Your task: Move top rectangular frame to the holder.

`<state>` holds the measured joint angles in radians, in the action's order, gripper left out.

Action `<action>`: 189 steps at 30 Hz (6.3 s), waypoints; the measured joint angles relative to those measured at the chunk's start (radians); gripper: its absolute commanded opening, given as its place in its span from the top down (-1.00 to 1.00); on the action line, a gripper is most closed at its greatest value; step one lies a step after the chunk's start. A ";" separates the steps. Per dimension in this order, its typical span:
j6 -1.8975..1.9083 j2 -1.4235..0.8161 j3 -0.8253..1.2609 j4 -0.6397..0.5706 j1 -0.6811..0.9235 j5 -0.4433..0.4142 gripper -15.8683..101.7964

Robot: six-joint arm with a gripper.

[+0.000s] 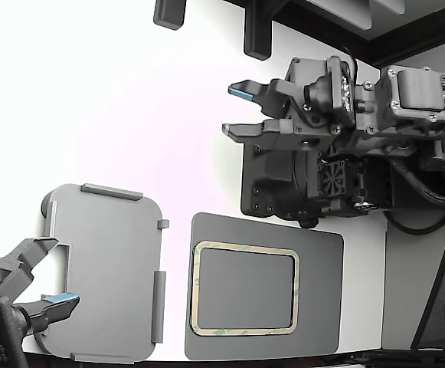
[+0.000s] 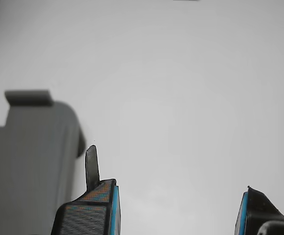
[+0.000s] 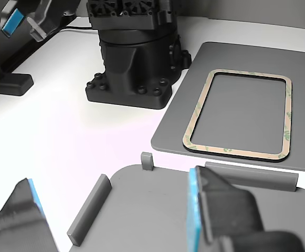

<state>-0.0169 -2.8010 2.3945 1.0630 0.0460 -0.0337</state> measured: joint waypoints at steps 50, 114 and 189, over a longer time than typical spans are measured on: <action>-0.819 1.020 -0.543 0.278 0.693 0.026 -0.51; -0.606 1.224 -0.505 0.169 0.796 0.031 0.05; 0.160 1.325 -1.213 0.583 0.557 -0.233 0.92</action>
<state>0.1427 -1.4757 1.1812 1.6460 0.6029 -0.2669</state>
